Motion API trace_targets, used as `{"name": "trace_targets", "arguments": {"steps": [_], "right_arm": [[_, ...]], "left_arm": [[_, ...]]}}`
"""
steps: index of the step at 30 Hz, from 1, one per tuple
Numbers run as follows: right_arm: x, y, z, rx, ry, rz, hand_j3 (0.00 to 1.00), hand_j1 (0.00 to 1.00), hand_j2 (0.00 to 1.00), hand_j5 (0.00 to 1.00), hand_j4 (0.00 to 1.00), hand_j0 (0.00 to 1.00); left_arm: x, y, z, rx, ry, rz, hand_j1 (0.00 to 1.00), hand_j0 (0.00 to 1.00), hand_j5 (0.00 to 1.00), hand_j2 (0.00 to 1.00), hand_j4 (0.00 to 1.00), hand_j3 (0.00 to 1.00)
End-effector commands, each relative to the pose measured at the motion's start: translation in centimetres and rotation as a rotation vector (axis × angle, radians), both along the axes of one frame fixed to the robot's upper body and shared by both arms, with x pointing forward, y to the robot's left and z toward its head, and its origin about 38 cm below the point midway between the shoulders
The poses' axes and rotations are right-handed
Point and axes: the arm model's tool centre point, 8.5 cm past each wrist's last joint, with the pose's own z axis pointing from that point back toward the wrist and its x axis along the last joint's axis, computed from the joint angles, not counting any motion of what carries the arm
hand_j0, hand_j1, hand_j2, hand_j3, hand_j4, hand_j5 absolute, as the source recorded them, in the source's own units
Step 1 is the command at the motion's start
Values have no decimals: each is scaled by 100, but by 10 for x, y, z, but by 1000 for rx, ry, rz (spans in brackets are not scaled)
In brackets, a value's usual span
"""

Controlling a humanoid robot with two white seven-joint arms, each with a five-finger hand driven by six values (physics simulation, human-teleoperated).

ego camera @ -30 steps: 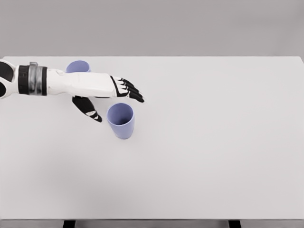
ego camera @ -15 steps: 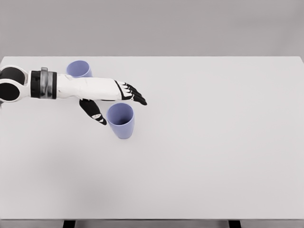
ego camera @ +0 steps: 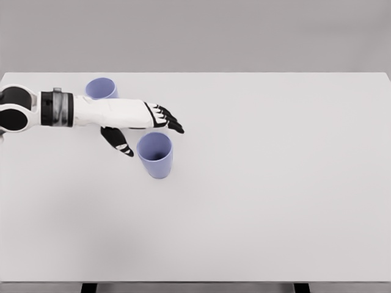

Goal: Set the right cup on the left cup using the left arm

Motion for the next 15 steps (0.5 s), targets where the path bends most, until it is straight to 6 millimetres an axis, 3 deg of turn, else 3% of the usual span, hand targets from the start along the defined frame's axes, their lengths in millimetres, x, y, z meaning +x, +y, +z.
{"name": "trace_targets", "arguments": {"steps": [1, 7, 15], "right_arm": [[0, 0, 0, 0, 0, 0, 100, 100, 100, 100, 100, 100], [0, 0, 0, 0, 0, 0, 100, 100, 100, 100, 100, 100], [0, 0, 0, 0, 0, 0, 100, 100, 100, 100, 100, 100]], "left_arm": [[3, -2, 1, -6, -3, 3, 100, 100, 100, 100, 100, 100], [3, 0, -16, 10, 20, 15, 100, 100, 100, 100, 100, 100], [2, -8, -21, 11, 28, 1, 100, 100, 100, 100, 100, 100]]}}
